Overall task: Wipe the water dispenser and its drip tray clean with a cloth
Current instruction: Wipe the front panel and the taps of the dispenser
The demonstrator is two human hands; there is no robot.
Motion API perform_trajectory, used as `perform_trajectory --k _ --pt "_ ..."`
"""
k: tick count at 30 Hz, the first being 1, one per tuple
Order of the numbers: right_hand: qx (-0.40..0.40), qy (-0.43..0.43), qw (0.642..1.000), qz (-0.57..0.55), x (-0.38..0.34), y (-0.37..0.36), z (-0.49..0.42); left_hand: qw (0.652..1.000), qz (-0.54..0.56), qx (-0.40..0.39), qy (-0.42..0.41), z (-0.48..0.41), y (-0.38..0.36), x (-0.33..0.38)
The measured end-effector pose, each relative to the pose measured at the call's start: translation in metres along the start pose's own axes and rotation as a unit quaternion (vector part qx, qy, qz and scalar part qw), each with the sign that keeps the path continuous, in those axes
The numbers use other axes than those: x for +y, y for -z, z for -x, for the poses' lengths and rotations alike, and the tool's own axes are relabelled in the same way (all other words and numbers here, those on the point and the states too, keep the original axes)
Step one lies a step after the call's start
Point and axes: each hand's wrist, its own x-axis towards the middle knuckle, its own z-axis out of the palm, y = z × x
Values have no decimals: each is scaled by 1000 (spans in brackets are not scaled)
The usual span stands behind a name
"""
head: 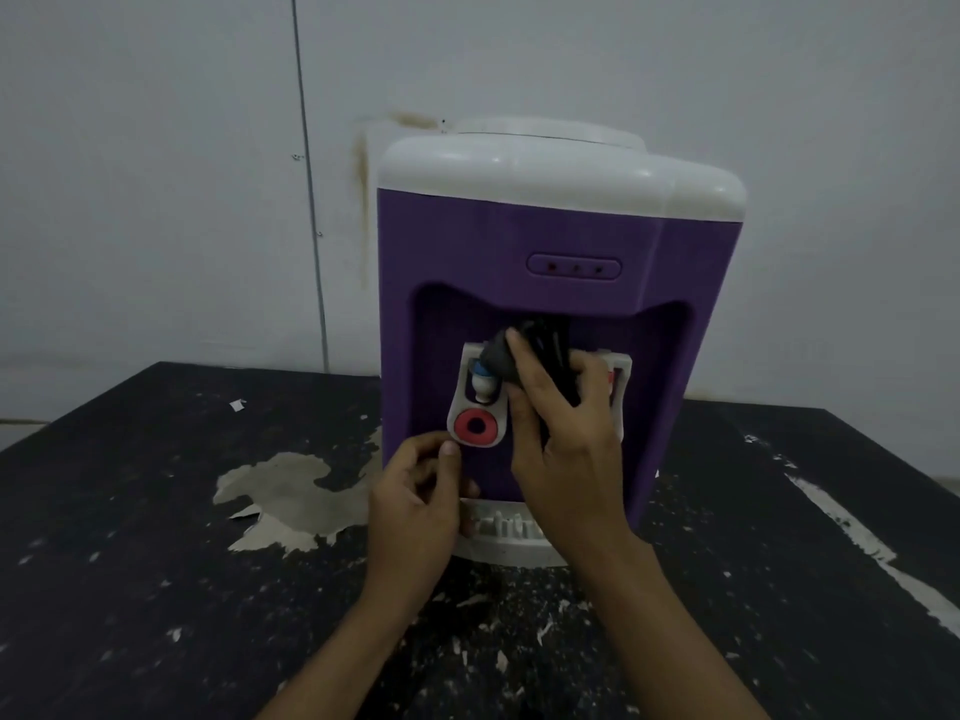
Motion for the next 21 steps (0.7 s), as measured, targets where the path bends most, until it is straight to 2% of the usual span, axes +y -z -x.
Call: perform_trajectory --k 9,11,16,21 --pt "-96 -21 995 29 13 6 57 1000 18 -14 -11 -4 2 2" --pt "-78 -34 996 25 8 8 55 1000 16 -16 -18 -4 2 1" --pt "34 -54 998 0 -9 6 19 1000 11 -23 -10 -3 0 1" --pt "3 -72 997 -13 -8 -5 25 999 0 -37 -19 -3 0 4"
